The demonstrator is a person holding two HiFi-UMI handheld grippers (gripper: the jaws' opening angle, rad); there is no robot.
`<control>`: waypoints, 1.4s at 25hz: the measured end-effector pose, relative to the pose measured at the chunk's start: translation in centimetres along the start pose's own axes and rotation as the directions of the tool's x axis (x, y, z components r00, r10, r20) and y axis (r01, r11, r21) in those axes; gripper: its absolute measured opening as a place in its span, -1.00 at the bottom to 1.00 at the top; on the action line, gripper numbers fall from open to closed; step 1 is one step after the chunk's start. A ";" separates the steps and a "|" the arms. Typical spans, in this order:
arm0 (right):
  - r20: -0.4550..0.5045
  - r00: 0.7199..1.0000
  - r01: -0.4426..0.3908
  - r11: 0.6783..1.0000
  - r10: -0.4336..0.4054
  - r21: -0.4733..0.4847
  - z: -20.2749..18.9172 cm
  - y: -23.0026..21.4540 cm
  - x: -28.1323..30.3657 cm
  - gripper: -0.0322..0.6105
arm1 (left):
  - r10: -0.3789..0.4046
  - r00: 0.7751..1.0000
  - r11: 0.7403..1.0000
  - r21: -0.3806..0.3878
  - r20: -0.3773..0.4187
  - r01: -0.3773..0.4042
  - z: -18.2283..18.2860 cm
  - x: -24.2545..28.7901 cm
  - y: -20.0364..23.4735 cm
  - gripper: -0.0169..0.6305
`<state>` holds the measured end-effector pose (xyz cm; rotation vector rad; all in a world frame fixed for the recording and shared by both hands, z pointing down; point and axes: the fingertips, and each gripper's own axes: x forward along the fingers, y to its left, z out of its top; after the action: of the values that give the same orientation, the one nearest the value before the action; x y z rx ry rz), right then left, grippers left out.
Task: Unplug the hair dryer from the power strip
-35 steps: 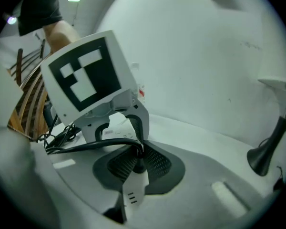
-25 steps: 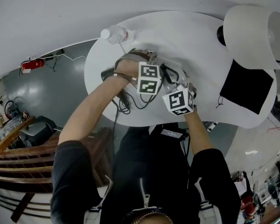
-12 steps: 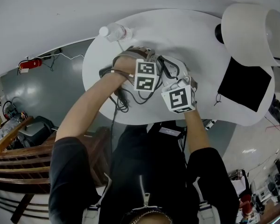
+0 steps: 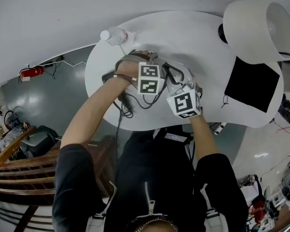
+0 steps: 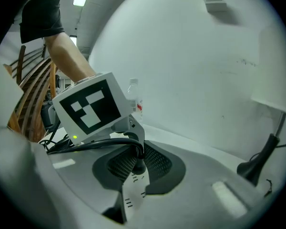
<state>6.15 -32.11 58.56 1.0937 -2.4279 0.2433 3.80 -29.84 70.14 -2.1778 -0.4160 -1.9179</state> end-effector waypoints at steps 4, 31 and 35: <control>-0.002 1.000 0.001 1.000 -0.001 0.018 -0.2 0.2 0.0 -0.76 | 0.010 1.000 1.000 -0.007 0.019 -0.010 -0.1 -0.2 0.0 0.28; -0.017 0.997 0.075 0.990 -0.073 0.122 -1.3 2.7 -3.1 -0.76 | 0.147 0.981 0.987 -0.082 0.128 -0.138 0.1 -4.4 -0.9 0.27; -0.009 0.996 0.093 0.987 -0.093 0.130 -1.0 3.3 -4.2 -0.76 | 0.176 0.975 0.981 -0.111 0.133 -0.161 0.1 -5.1 -1.6 0.27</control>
<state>6.46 -26.81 57.50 1.2587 -2.3789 0.3768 2.74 -28.70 64.98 -2.3393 -0.1537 -1.7353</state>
